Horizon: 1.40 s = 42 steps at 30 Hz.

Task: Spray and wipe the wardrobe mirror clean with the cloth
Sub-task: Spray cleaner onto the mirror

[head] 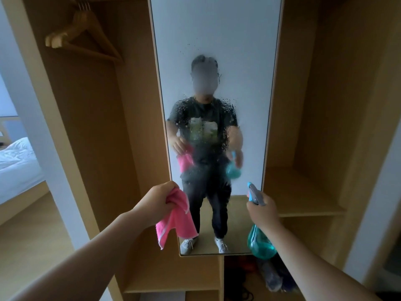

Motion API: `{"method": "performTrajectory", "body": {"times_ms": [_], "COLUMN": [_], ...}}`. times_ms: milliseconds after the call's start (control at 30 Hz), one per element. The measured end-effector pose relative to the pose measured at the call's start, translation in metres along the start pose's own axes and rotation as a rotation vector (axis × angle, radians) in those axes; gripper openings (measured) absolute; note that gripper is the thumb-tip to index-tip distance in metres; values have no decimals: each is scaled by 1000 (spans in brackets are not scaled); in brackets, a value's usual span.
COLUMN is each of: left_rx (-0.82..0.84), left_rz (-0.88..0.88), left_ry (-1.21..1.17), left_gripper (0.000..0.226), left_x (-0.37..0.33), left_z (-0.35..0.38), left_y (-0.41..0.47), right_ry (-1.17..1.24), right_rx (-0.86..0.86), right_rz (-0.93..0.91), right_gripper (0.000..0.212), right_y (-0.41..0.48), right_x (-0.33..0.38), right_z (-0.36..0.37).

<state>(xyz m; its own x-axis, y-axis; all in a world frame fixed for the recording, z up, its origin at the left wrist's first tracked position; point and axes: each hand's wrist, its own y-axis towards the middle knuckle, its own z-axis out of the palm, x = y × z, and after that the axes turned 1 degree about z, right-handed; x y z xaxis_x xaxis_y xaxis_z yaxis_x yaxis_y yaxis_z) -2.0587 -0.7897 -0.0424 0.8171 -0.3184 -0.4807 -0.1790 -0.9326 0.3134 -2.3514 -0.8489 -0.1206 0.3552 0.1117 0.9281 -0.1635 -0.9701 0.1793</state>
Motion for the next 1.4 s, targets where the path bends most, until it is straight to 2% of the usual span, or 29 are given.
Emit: {"method": "performTrajectory", "body": {"times_ms": [100, 233, 500, 633, 767, 900, 1400], "left_rx": [-4, -2, 27, 49, 57, 67, 99], "left_rz": [14, 46, 81, 60, 21, 3, -65], "left_ry": [9, -22, -68, -78, -60, -60, -59], "left_gripper": [29, 32, 35, 33, 30, 34, 30], "left_x": [-2, -8, -11, -8, 2, 9, 29], "left_z": [6, 12, 23, 32, 44, 57, 85], "left_y": [3, 7, 14, 13, 10, 5, -16], "right_ry": [2, 18, 48, 57, 17, 7, -57], "right_rx": [-18, -39, -49, -2, 19, 48, 55], "right_rz": [-5, 21, 79, 97, 119, 199, 324], "right_gripper": [31, 33, 15, 29, 33, 46, 34], "right_y": [1, 2, 3, -3, -7, -12, -26], "right_x": [-1, -6, -24, -31, -45, -65, -109], "right_z": [-9, -18, -27, -25, -18, -10, 5]}}
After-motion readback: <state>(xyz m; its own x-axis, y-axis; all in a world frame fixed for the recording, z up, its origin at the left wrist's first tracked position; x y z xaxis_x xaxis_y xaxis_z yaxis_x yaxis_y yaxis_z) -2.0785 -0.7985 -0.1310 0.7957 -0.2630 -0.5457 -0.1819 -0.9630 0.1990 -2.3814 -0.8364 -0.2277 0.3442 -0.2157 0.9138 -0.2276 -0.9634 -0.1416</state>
